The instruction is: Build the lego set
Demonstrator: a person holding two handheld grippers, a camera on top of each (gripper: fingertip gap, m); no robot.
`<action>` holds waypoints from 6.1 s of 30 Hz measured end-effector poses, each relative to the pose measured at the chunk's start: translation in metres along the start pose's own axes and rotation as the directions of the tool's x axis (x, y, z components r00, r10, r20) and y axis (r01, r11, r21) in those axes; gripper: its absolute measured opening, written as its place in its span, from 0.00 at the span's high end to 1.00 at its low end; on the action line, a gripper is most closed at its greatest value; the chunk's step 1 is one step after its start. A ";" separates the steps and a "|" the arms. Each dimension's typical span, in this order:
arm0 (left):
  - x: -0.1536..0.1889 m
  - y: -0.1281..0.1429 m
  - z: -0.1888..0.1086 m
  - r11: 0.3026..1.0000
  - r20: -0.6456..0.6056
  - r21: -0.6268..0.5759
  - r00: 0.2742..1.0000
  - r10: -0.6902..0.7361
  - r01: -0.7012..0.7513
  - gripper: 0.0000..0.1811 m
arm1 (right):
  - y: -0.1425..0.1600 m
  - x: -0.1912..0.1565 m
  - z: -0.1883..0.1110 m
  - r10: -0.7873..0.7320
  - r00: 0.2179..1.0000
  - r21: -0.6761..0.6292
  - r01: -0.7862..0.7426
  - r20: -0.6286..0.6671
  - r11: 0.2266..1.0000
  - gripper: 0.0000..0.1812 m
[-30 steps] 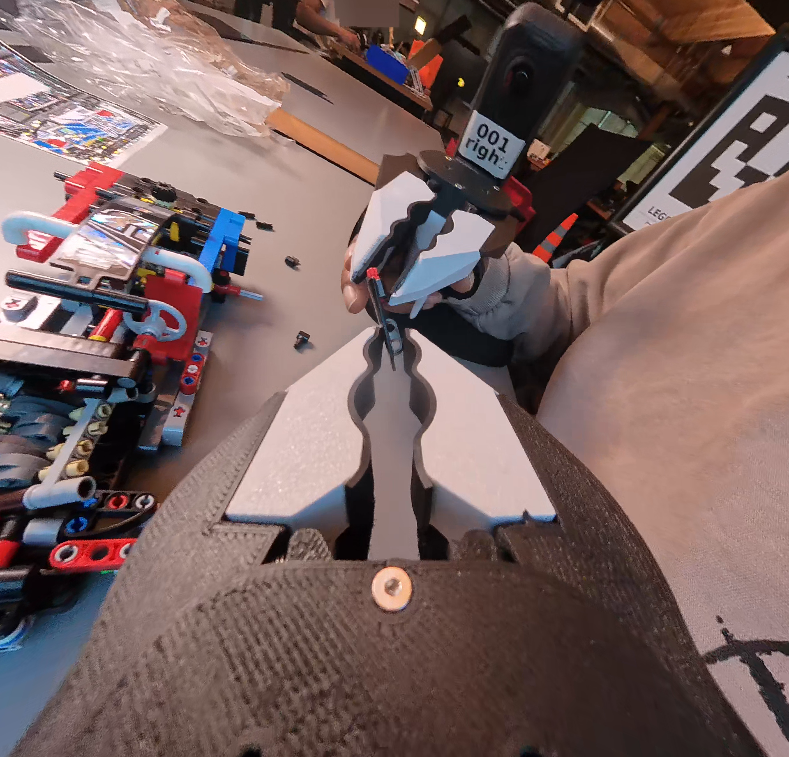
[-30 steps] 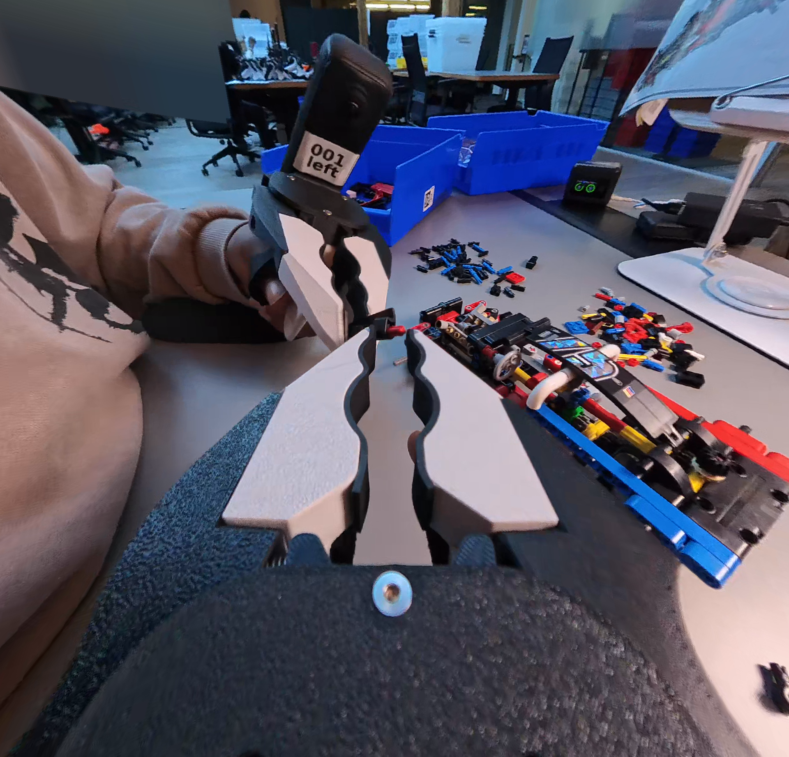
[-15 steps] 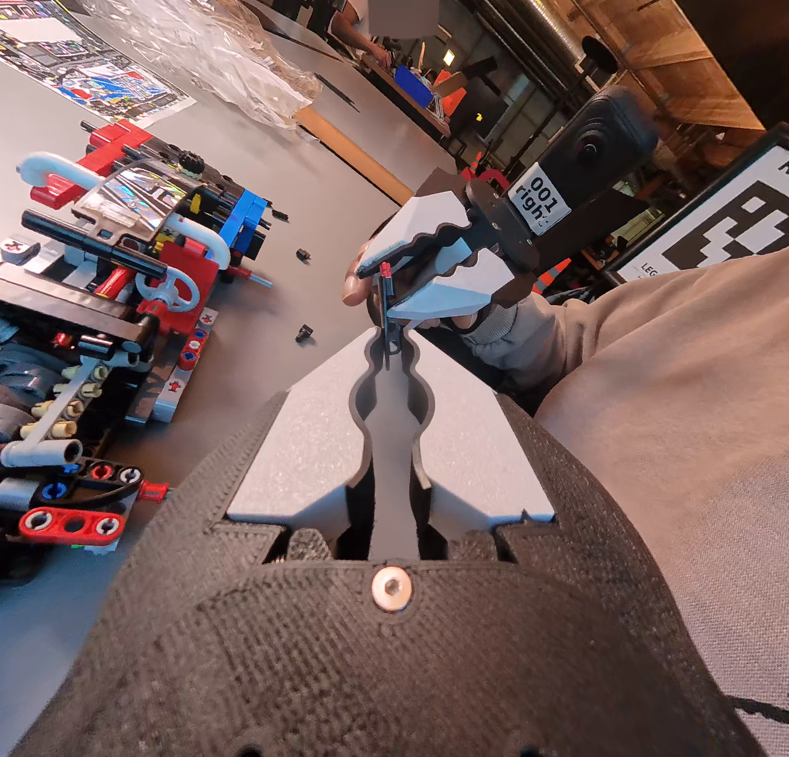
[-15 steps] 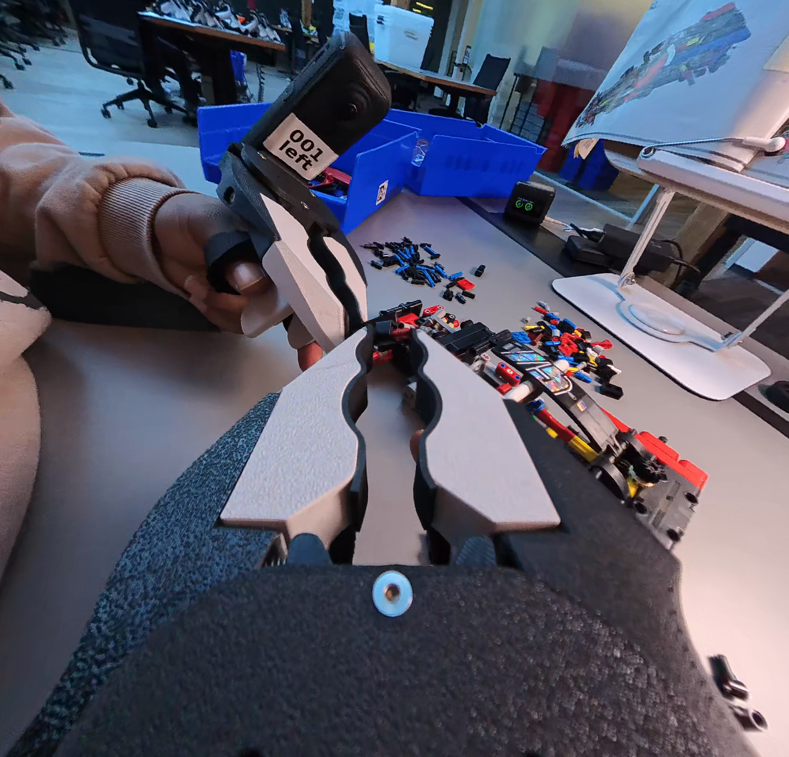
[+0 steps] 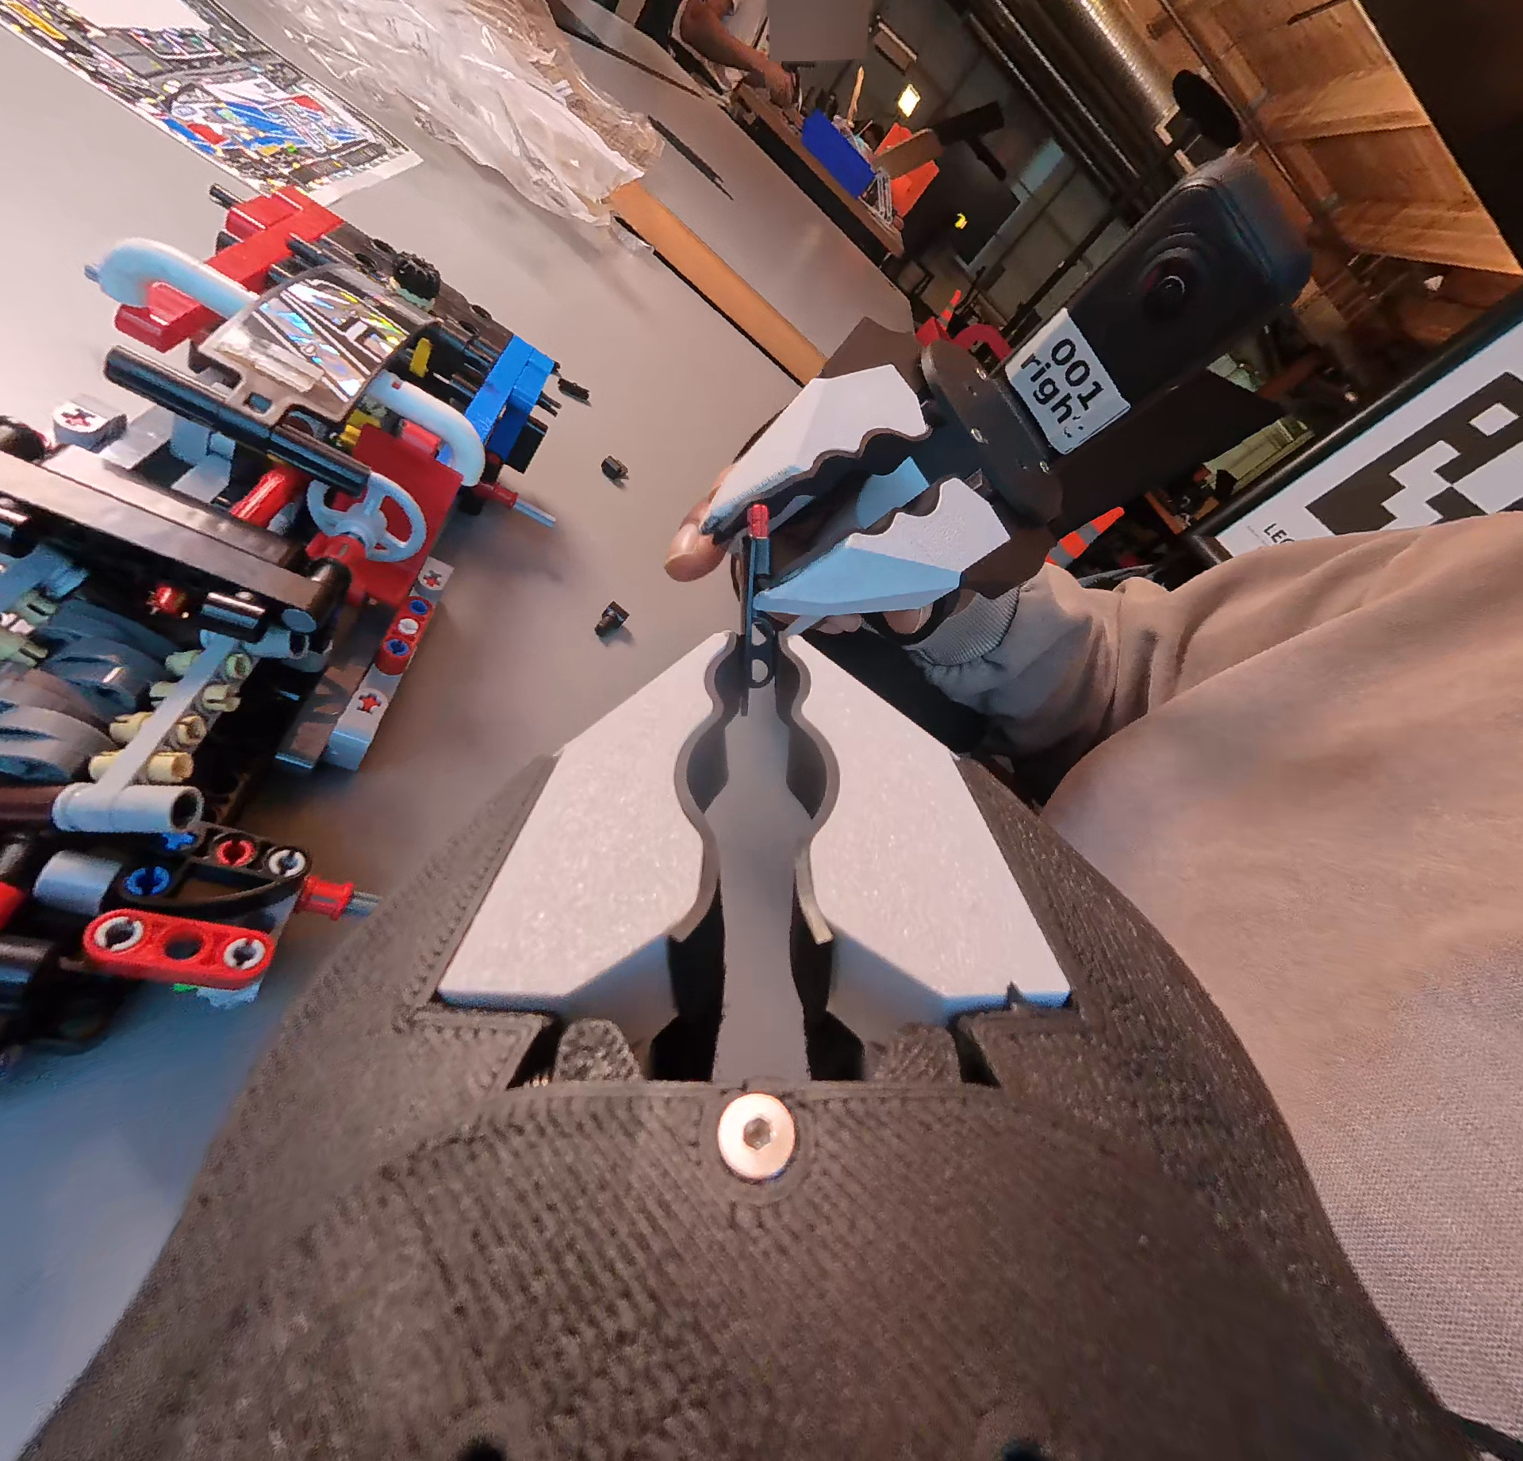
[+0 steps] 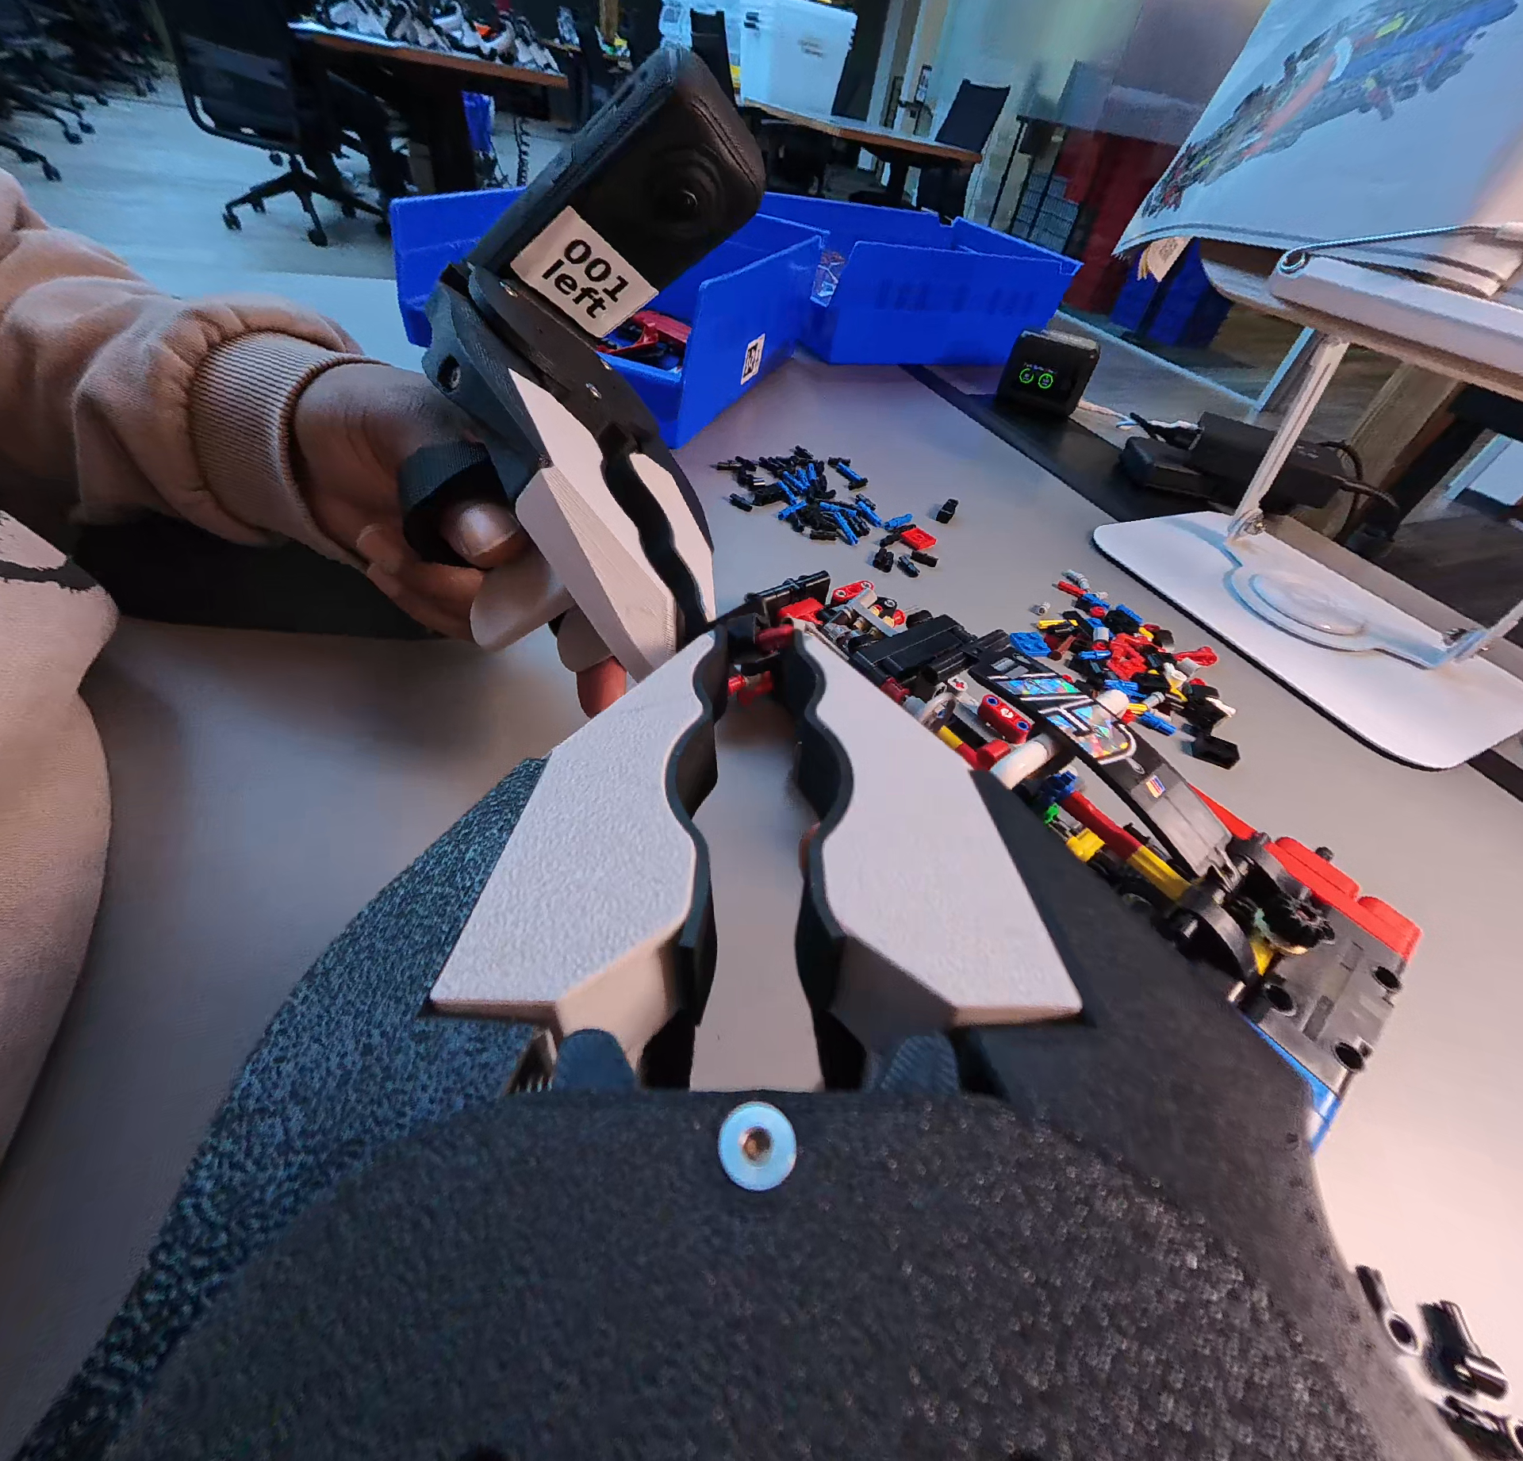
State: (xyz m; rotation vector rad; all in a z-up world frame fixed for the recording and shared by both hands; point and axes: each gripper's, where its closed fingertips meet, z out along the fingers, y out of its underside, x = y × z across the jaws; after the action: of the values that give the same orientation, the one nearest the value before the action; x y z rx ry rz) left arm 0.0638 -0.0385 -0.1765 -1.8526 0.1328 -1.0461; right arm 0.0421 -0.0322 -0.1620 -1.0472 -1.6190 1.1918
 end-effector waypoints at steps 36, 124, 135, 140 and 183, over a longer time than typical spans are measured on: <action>-0.002 0.002 -0.002 0.996 -0.023 -0.017 0.996 -0.083 0.083 0.97 | -0.001 0.001 0.003 -0.188 0.975 0.010 0.191 -0.120 0.982 0.93; -0.063 -0.012 -0.070 0.726 0.390 -0.283 0.616 0.684 -0.627 0.88 | 0.108 0.022 -0.045 0.012 0.984 -0.595 0.098 0.178 0.798 0.97; -0.050 0.054 0.011 0.505 -0.016 -0.550 0.613 0.790 -0.665 0.89 | 0.079 0.002 -0.038 0.145 0.962 -0.441 -0.029 0.231 0.897 0.97; -0.051 0.060 0.012 0.558 0.003 -0.603 0.698 0.716 -0.570 0.97 | 0.077 0.003 -0.038 0.117 0.968 -0.427 -0.013 0.220 0.904 0.97; -0.017 0.043 0.012 0.713 0.019 -0.403 0.773 0.634 -0.574 0.99 | 0.060 -0.030 -0.013 -0.034 0.947 -0.369 0.157 0.319 0.916 0.97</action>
State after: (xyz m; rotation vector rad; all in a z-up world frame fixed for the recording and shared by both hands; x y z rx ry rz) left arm 0.0765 -0.0442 -0.2222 -2.0052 0.8508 -0.4154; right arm 0.0717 -0.0456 -0.2228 -1.0426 -2.1952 1.0224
